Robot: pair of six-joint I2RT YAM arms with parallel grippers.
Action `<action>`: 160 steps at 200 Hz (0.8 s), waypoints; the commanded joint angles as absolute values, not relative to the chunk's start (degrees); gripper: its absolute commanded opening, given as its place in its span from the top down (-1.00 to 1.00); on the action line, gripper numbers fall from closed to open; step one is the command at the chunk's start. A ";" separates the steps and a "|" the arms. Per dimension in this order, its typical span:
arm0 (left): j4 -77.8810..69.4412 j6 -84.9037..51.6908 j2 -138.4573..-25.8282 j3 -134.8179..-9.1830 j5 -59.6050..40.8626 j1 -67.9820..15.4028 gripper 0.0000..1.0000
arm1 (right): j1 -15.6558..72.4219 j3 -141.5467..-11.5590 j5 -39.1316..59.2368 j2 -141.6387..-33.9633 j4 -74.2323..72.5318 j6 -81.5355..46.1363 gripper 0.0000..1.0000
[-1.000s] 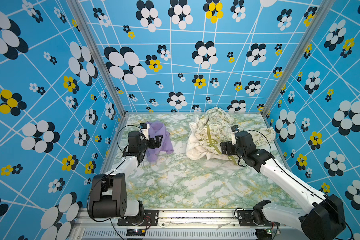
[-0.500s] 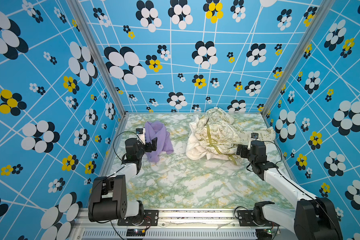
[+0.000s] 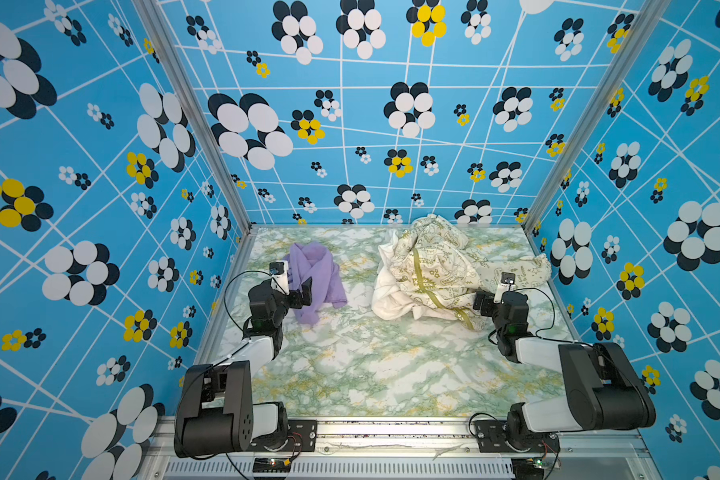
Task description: Pick out a specific cloth from the pile
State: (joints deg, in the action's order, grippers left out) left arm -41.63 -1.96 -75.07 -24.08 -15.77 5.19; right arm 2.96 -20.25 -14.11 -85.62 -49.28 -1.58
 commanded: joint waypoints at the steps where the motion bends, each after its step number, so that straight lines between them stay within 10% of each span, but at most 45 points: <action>1: -44.24 -2.58 -73.53 -22.43 -14.25 5.44 -0.98 | 2.72 -16.90 -12.07 -89.75 -63.39 -0.47 -0.98; 160: -58.89 -3.74 -84.14 -16.87 -13.86 5.52 -0.99 | 2.64 -21.10 -14.74 -89.47 -55.04 -1.50 -0.99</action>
